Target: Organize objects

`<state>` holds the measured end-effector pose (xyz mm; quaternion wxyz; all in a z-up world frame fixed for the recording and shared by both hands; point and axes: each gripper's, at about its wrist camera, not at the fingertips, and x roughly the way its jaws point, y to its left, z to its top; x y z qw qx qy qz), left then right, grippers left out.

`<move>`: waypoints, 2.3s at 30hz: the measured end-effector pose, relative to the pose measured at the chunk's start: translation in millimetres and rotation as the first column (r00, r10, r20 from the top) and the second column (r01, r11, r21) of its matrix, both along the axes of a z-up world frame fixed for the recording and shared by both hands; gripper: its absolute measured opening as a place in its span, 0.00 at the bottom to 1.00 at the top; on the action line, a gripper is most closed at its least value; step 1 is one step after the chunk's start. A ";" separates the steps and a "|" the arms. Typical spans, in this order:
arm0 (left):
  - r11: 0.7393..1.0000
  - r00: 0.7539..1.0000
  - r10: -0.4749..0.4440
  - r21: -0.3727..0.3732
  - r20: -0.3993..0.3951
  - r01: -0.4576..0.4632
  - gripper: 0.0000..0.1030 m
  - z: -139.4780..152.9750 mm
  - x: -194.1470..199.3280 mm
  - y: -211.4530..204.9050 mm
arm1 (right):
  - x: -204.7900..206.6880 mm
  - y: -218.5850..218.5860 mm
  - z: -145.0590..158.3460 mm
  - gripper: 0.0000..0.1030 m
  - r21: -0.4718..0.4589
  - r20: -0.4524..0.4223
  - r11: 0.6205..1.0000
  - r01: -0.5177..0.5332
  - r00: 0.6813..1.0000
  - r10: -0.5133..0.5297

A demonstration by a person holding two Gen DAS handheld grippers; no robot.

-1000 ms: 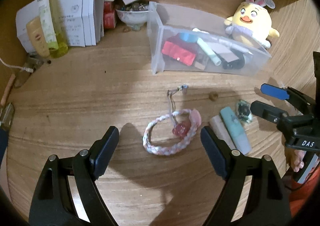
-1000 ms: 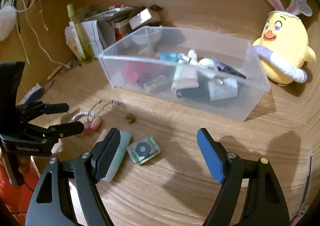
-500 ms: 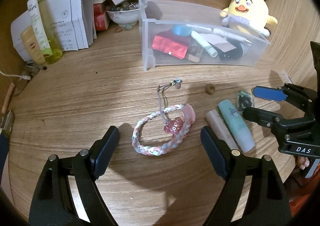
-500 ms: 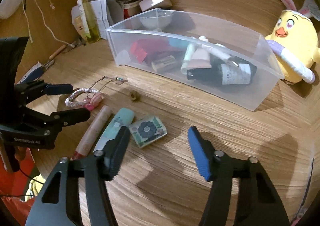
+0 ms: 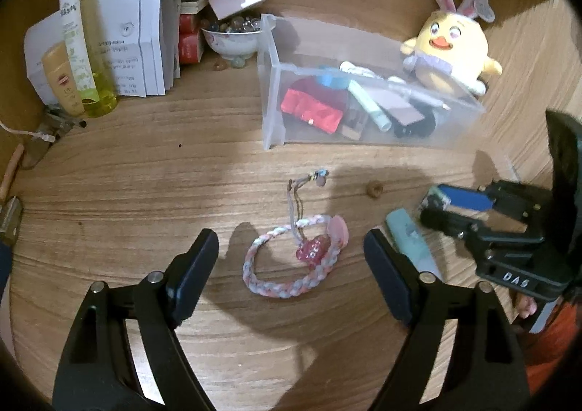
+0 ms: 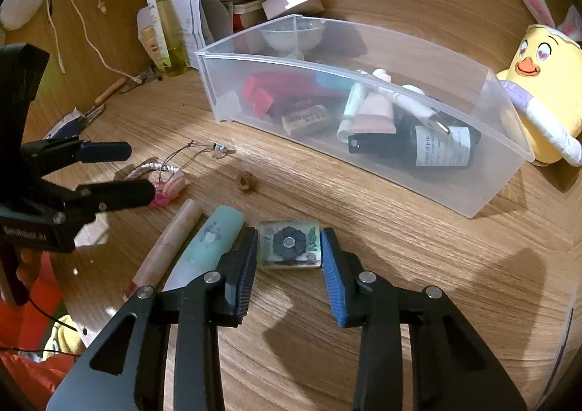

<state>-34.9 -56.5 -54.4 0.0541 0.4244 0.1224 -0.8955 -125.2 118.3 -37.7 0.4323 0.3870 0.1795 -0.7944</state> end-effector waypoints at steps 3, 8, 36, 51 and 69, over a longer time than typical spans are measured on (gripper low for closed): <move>0.999 1.000 -0.001 0.054 -0.005 0.001 0.63 1.1 -0.9 -6.0 | -2.4 4.0 1.5 0.31 -0.007 0.002 1.000 0.009 1.000 -0.009; 0.994 1.000 -0.012 0.111 0.000 0.012 0.45 -1.7 -1.8 -12.0 | -9.3 13.8 6.7 0.31 -0.026 0.005 0.999 0.037 0.999 -0.037; 1.000 1.000 0.020 0.019 -0.019 -0.020 0.00 19.0 -29.5 -13.7 | -25.1 36.2 21.8 0.31 -0.126 0.016 0.990 0.059 0.998 -0.058; 0.999 1.000 -0.022 0.043 -0.002 0.023 0.10 24.8 -3.0 16.9 | -18.8 36.2 25.7 0.31 -0.170 0.013 0.985 0.037 0.999 -0.035; 0.996 0.996 -0.064 0.068 0.065 0.060 0.35 -3.2 5.2 58.3 | -8.6 60.2 22.8 0.31 -0.178 0.006 0.982 0.056 0.998 -0.056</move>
